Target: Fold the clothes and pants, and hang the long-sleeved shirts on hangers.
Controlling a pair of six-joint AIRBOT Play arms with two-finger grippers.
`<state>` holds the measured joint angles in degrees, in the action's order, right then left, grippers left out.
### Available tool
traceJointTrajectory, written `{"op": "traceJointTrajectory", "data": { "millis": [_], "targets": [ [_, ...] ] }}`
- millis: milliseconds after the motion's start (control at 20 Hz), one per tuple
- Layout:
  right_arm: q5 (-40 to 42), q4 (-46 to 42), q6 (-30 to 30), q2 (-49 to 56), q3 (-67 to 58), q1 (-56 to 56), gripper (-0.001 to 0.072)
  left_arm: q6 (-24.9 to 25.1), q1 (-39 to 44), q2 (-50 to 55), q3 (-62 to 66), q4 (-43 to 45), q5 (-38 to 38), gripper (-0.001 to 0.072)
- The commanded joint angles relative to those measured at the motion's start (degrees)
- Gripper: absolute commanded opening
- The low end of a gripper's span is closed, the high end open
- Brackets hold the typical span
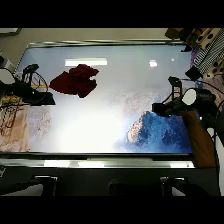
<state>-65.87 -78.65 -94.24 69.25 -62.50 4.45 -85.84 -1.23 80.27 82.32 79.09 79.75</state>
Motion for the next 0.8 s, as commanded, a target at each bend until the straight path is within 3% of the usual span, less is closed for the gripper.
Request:
{"op": "traceJointTrajectory", "data": {
  "millis": [0,200,550,750],
  "targets": [
    [0.00,0.00,0.00,-0.02,-0.04,0.04,0.0029,-6.80,0.46,1.75,0.57,-0.07,-3.76,0.0625],
    [-0.02,0.00,0.00,-0.02,-0.04,0.04,0.0029,-7.13,4.07,10.36,9.97,0.09,-12.83,0.0625],
    [0.00,0.00,0.00,-0.02,-0.04,0.04,0.0029,-11.28,6.40,37.07,31.93,0.72,-16.02,0.0625],
    [-0.02,0.00,0.00,-0.02,-0.04,0.04,0.0029,-11.32,7.63,43.32,34.34,0.70,-19.91,0.0625]
  ]
}}
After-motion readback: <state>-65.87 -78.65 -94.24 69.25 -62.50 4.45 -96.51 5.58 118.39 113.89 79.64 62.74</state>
